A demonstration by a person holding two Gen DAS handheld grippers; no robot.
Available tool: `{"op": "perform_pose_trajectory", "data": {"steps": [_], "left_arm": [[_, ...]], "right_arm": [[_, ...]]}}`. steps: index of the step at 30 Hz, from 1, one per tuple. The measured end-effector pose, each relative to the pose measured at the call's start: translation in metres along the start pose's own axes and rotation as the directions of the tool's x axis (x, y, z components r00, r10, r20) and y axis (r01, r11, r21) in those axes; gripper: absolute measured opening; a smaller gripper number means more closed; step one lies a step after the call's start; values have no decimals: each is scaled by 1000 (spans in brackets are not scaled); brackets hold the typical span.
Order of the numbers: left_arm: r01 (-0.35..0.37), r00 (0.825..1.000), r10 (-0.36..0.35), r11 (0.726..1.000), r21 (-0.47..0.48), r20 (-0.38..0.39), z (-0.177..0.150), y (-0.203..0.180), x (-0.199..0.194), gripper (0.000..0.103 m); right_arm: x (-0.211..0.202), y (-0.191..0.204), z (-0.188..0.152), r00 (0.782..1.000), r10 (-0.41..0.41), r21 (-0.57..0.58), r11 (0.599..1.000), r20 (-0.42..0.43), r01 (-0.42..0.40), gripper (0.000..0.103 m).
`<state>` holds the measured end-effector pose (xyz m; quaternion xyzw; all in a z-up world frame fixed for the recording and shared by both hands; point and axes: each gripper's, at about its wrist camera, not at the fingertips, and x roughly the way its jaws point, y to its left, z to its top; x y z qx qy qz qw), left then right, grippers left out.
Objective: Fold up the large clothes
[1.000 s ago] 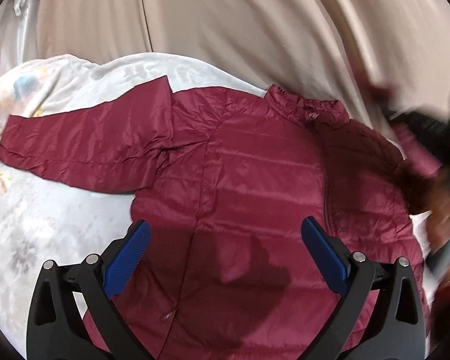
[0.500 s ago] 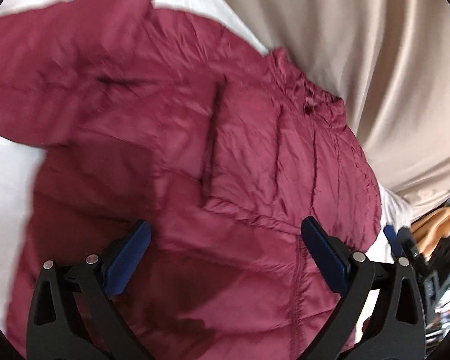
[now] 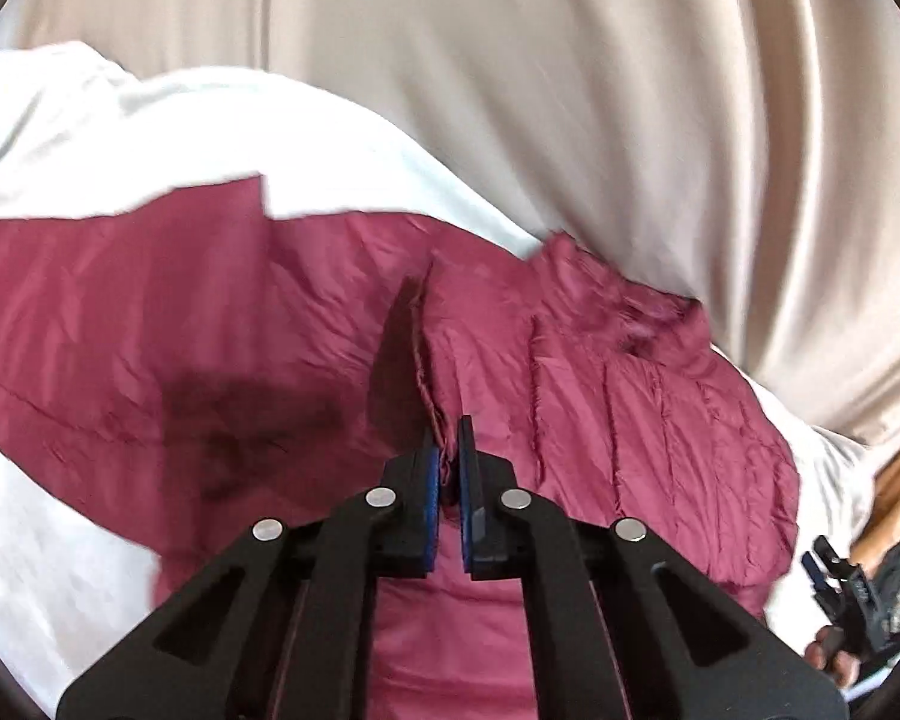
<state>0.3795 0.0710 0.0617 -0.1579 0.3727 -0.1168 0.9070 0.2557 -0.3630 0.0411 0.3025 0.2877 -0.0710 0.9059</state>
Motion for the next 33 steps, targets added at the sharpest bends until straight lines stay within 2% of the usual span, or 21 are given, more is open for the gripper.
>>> {"op": "perform_pose_trajectory", "data": {"steps": [3, 5, 7, 9, 10, 13, 15, 17, 20, 21, 23, 25, 28, 29, 30, 32, 33], "left_arm": [[-87, 995, 88, 996, 24, -47, -14, 16, 29, 4], [-116, 991, 118, 993, 25, -60, -24, 24, 44, 4], [-115, 993, 116, 993, 21, -37, -29, 29, 48, 4], [-123, 992, 123, 992, 35, -12, -32, 27, 48, 4], [-128, 992, 129, 991, 45, -3, -34, 26, 48, 4], [-129, 992, 128, 990, 52, 14, -39, 27, 49, 5], [-114, 993, 113, 993, 39, 16, -41, 29, 46, 6], [-96, 995, 96, 995, 23, 16, -41, 31, 43, 6], [-85, 996, 85, 996, 16, 23, -42, 33, 41, 6], [-87, 996, 87, 996, 19, 26, -42, 33, 42, 6], [-89, 996, 89, 996, 23, 30, -43, 31, 42, 7], [-88, 996, 86, 996, 32, 34, -43, 29, 42, 7], [-81, 996, 80, 996, 36, 35, -44, 30, 41, 7], [-79, 996, 78, 996, 35, 34, -44, 31, 41, 7], [-78, 997, 77, 996, 38, 32, -44, 32, 41, 8], [-89, 996, 87, 995, 52, 30, -45, 31, 43, 8], [-98, 995, 96, 993, 71, 27, -45, 28, 45, 8]], "right_arm": [[12, 9, -2, 999, -8, -33, 999, -33, 7, 67], [15, 16, -6, 999, -24, -46, 999, -48, 22, 61], [10, 18, -18, 996, 8, -38, 999, -86, -11, 60], [14, 22, -28, 979, 113, -18, 993, -167, -118, 60], [16, 25, -32, 971, 137, -11, 990, -197, -142, 60], [26, 26, -35, 964, 154, 13, 988, -216, -155, 61], [32, 19, -29, 969, 135, 58, 990, -206, -125, 61], [20, 10, -23, 980, 146, 134, 983, -134, -128, 61], [-5, 9, -23, 983, 165, 133, 979, -77, -154, 61], [-7, 11, -26, 979, 182, 123, 978, -87, -171, 61], [6, 21, -35, 954, 232, 93, 972, -192, -218, 61], [21, 26, -41, 936, 251, 86, 968, -246, -236, 61], [48, 20, -33, 946, 222, 136, 971, -235, -194, 61], [52, 10, -26, 959, 204, 176, 970, -195, -170, 58], [52, 1, -21, 967, 196, 208, 965, -161, -161, 51], [44, -21, -11, 978, 194, 270, 949, -83, -165, 6], [42, -30, -9, 979, 197, 292, 941, -59, -172, 1]]}}
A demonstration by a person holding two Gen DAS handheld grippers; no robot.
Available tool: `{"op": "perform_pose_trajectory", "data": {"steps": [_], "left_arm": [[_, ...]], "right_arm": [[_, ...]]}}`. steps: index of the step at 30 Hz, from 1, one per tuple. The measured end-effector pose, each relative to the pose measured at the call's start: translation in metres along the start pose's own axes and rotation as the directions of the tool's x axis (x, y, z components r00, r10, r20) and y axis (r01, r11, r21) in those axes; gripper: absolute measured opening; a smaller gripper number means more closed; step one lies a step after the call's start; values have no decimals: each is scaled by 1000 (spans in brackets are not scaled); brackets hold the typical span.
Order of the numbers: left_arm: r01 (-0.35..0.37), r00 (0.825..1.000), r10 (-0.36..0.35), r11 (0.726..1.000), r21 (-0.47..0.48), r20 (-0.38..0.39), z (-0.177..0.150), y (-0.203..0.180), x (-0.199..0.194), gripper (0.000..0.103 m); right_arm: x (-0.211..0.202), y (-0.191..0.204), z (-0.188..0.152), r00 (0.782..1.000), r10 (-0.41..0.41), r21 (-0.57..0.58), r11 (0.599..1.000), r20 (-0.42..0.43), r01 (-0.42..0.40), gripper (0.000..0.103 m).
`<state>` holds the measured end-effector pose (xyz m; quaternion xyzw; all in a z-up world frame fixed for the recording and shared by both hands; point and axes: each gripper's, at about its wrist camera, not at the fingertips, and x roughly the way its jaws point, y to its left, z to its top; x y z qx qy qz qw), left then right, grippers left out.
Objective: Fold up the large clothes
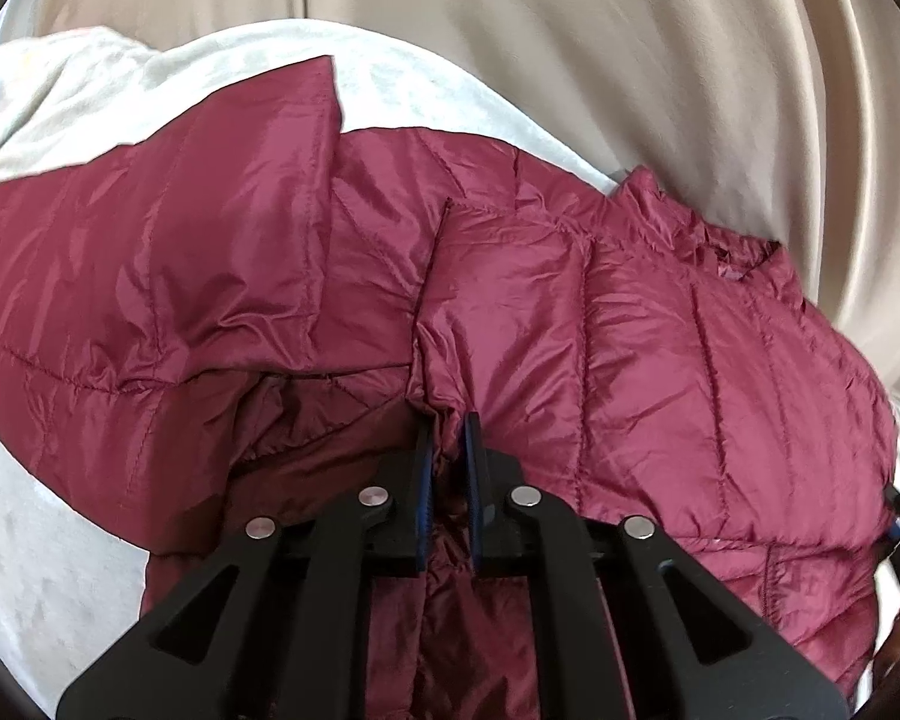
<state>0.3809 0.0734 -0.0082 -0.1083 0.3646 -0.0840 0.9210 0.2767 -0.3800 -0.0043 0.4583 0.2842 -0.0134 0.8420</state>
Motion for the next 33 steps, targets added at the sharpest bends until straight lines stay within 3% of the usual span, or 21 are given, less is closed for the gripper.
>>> {"op": "perform_pose_trajectory", "data": {"steps": [1, 3, 6, 10, 15, 16, 19, 22, 24, 26, 28, 31, 32, 33], "left_arm": [[0, 1000, 0, 1000, 23, -6, -1, -5, 3, 8], [-27, 999, 29, 997, 75, -15, -3, -14, 7, 8], [-42, 999, 44, 995, 95, -13, -3, -16, 8, 8], [0, 1000, 1, 998, 69, -14, -2, -9, 8, 9], [1, 1000, 0, 997, 79, -12, -3, -11, 8, 12], [-6, 1000, 7, 996, 87, -11, -3, -13, 8, 13], [-19, 1000, 19, 994, 104, -7, -4, -18, 7, 13], [-22, 1000, 23, 994, 109, -6, -5, -19, 6, 13], [-22, 1000, 23, 994, 111, -7, -5, -19, 6, 13], [-22, 1000, 23, 994, 110, -6, -5, -20, 6, 13], [-12, 1000, 13, 995, 100, -7, -5, -19, 6, 13], [3, 1000, -2, 996, 87, -10, -5, -16, 6, 14], [5, 1000, -4, 996, 88, -10, -5, -16, 6, 18], [28, 1000, -27, 995, 96, -10, -5, -18, 6, 33]], "right_arm": [[2, -6, 2, 1000, -15, 2, 1000, -4, 15, 0], [29, -13, -3, 986, -122, -90, 990, -111, 112, 0], [19, -7, -4, 988, -141, -124, 983, -64, 132, 0], [-14, 14, -7, 994, -105, -94, 990, -6, 104, 0], [-40, 58, -15, 981, -184, -211, 958, 67, 194, 7], [-39, 67, -15, 980, -179, -230, 954, 82, 193, 13], [-18, 95, -19, 977, -188, -358, 910, 101, 212, 13], [6, 119, -35, 982, -179, -458, 868, 67, 189, 13], [26, 139, -52, 979, -198, -554, 811, 47, 190, 13], [39, 149, -66, 958, -274, -622, 736, 87, 266, 13], [38, 141, -65, 935, -327, -617, 709, 140, 341, 11], [19, 90, -41, 885, -424, -516, 723, 193, 459, 10], [10, 62, -29, 871, -456, -456, 746, 182, 485, 10], [1, 33, -17, 890, -438, -388, 804, 126, 450, 6]]}}
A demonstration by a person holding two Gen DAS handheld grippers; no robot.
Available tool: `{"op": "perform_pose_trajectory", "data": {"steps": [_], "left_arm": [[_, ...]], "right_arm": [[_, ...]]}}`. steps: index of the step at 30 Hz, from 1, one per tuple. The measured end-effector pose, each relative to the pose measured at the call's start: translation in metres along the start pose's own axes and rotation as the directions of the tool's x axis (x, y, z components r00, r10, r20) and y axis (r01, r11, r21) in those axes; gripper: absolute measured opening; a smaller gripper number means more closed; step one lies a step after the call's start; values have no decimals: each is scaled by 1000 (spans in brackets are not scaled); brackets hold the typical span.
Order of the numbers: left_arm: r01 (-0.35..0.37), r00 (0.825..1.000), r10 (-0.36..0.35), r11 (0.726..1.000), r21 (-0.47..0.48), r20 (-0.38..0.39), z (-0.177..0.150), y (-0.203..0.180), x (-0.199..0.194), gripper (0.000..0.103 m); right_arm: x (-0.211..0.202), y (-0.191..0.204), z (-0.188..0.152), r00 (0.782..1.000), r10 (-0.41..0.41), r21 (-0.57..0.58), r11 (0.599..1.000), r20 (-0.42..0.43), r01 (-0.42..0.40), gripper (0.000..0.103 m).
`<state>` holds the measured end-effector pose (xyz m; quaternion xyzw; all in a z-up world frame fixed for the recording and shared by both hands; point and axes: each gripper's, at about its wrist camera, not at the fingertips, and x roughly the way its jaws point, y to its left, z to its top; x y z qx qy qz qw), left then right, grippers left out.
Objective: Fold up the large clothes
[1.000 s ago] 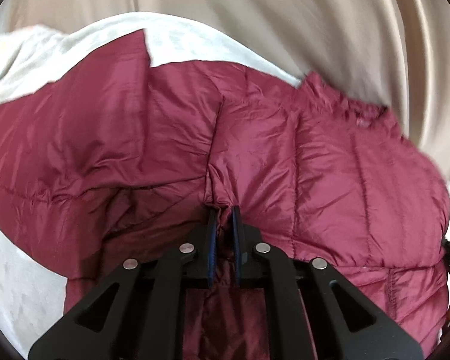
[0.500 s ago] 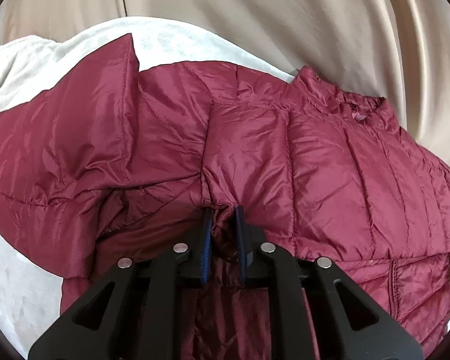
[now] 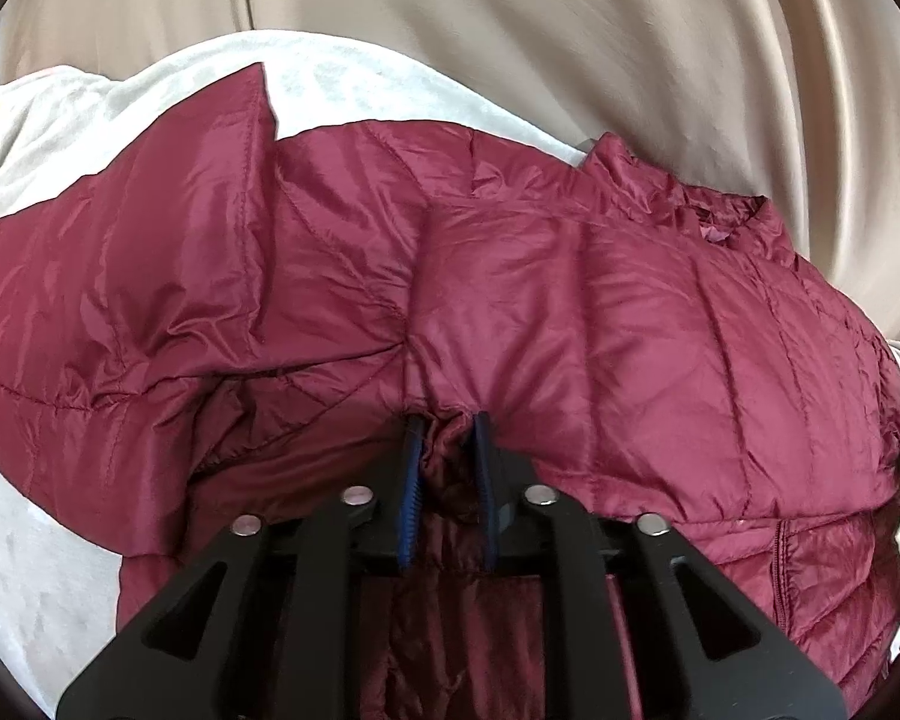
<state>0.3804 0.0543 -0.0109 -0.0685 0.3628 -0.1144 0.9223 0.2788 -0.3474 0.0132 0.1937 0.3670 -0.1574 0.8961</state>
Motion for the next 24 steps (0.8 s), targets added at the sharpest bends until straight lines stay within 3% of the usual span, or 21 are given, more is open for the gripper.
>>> {"op": "perform_pose_trajectory", "data": {"steps": [1, 2, 3, 5, 7, 9, 12, 14, 16, 17, 18, 21, 24], "left_arm": [[16, 1000, -16, 1000, 18, 0, 0, -3, 0, 39], [12, 1000, -12, 999, 40, 0, -1, -8, 0, 43], [-19, 1000, 19, 997, 68, 0, -2, -14, 0, 43], [-46, 999, 46, 994, 94, 0, -2, -19, 2, 43], [-47, 999, 47, 994, 95, -1, -2, -19, 2, 43], [-46, 999, 46, 994, 94, -1, -2, -19, 2, 43], [-49, 999, 49, 994, 95, -1, -2, -18, 2, 43], [-43, 999, 43, 995, 85, 0, 0, -16, 2, 43], [-37, 999, 37, 997, 70, 1, 0, -14, 2, 44], [-30, 1000, 30, 998, 62, -1, 1, -12, 2, 44], [-27, 1000, 27, 998, 58, 0, 0, -13, 1, 45], [-24, 1000, 24, 998, 59, -3, 1, -14, 1, 46], [-9, 1000, 10, 998, 66, -4, 0, -14, 1, 52]], "right_arm": [[5, -20, -2, 998, 45, 68, 997, -35, -42, 4], [9, -45, -6, 997, 36, 149, 988, -74, -25, 7], [8, -59, -8, 996, -36, 174, 984, -81, 50, 12], [-3, -76, -8, 997, -72, 206, 975, -41, 79, 13], [-18, -74, -1, 999, -28, 234, 972, 18, 23, 13], [-29, -31, 12, 996, 69, 130, 989, 56, -76, 13], [-25, 36, 19, 980, 193, -48, 980, 37, -192, 13], [-10, 70, 18, 982, 185, -146, 973, 25, -179, 11], [18, 76, 19, 990, 138, -162, 977, -4, -137, 9], [42, 64, 19, 994, 103, -124, 987, -37, -107, 5], [54, 54, 20, 990, 131, -90, 987, -49, -135, 0], [69, 4, 19, 936, 350, 94, 933, -27, -347, 0], [67, -21, 23, 941, 337, 152, 929, 18, -336, 0]]}}
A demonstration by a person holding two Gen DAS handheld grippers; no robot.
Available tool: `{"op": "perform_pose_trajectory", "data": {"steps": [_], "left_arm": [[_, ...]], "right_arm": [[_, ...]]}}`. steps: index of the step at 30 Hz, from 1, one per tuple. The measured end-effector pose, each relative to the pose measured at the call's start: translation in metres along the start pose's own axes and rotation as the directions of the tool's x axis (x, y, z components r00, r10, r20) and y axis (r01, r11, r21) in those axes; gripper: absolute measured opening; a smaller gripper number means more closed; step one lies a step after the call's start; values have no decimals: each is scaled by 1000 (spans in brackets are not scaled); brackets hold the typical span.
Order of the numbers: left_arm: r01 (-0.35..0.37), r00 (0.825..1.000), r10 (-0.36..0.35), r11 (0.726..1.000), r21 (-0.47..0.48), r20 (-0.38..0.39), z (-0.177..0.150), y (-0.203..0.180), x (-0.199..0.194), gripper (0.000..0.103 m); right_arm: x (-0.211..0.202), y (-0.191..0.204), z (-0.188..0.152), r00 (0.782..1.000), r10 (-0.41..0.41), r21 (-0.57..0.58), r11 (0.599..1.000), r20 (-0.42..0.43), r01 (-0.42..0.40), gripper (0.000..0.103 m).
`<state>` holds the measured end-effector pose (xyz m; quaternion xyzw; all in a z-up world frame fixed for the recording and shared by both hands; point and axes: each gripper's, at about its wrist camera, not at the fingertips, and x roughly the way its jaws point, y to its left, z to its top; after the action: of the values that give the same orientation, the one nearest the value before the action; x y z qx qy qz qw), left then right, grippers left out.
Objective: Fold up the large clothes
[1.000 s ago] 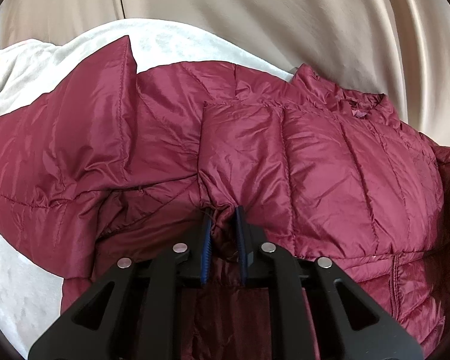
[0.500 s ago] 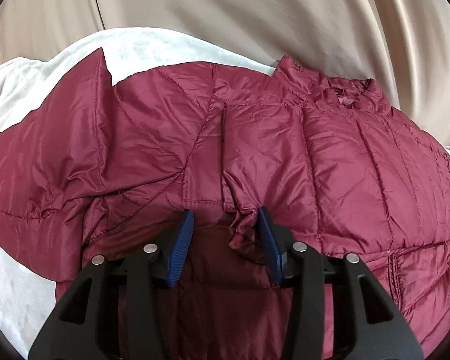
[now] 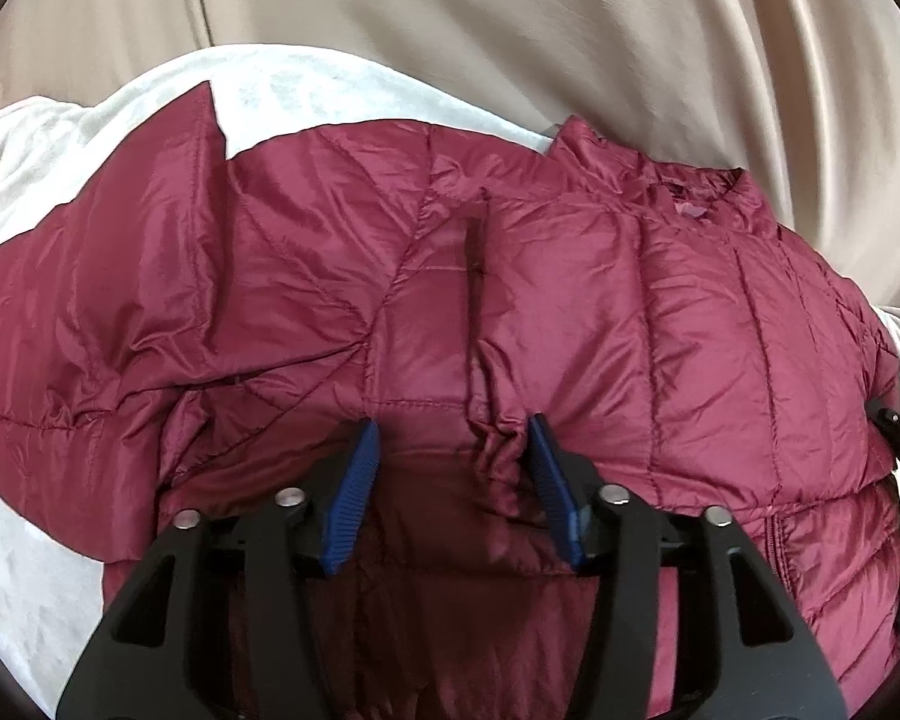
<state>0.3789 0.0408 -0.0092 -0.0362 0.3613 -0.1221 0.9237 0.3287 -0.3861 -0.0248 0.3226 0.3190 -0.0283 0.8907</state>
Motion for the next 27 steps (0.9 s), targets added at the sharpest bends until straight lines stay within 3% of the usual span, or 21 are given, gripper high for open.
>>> {"op": "perform_pose_trajectory", "data": {"steps": [4, 5, 7, 8, 10, 13, 15, 17, 19, 23, 25, 27], "left_arm": [[-8, 1000, 8, 1000, 6, -1, 0, -1, 2, 52], [-13, 1000, 13, 1000, 7, -2, 0, -2, 3, 52], [-15, 1000, 15, 1000, 9, -3, 0, -2, 5, 52], [-15, 1000, 15, 1000, 9, -3, 1, -3, 6, 52], [-17, 1000, 17, 1000, 6, -1, 1, -2, 6, 52], [-6, 1000, 6, 1000, -14, 9, 0, 3, 0, 52], [6, 1000, -4, 998, -63, 19, -5, 15, -17, 52], [13, 999, -8, 994, -108, 39, -12, 31, -39, 53], [45, 998, -37, 984, -173, 48, -19, 64, -66, 57], [-14, 996, 47, 930, -368, 80, -24, 154, -105, 68], [-128, 981, 183, 868, -479, 70, -26, 213, -120, 68], [-225, 948, 312, 792, -568, 59, -29, 265, -133, 68]], "right_arm": [[-35, 1, -2, 991, -103, 27, 995, 91, 101, 1], [-41, 10, -4, 991, -89, -12, 996, 96, 90, 12], [-42, 26, -10, 996, -64, -101, 992, 59, 70, 12], [-35, 35, -15, 995, -91, -168, 981, 36, 95, 11], [-7, 40, -25, 975, -222, -254, 944, -9, 213, 0], [-3, 27, -24, 983, -179, -161, 972, -43, 170, 0], [-18, 35, -27, 975, -220, -168, 963, -32, 212, 0], [-35, 53, -46, 965, -261, -267, 931, -10, 249, 13], [-51, 67, -72, 965, -262, -355, 904, -14, 241, 14], [-76, 77, -116, 980, -188, -419, 896, -64, 144, 27], [-92, 75, -134, 984, -161, -427, 897, -77, 113, 29], [-99, 84, -150, 988, -121, -428, 901, -93, 69, 29]]}}
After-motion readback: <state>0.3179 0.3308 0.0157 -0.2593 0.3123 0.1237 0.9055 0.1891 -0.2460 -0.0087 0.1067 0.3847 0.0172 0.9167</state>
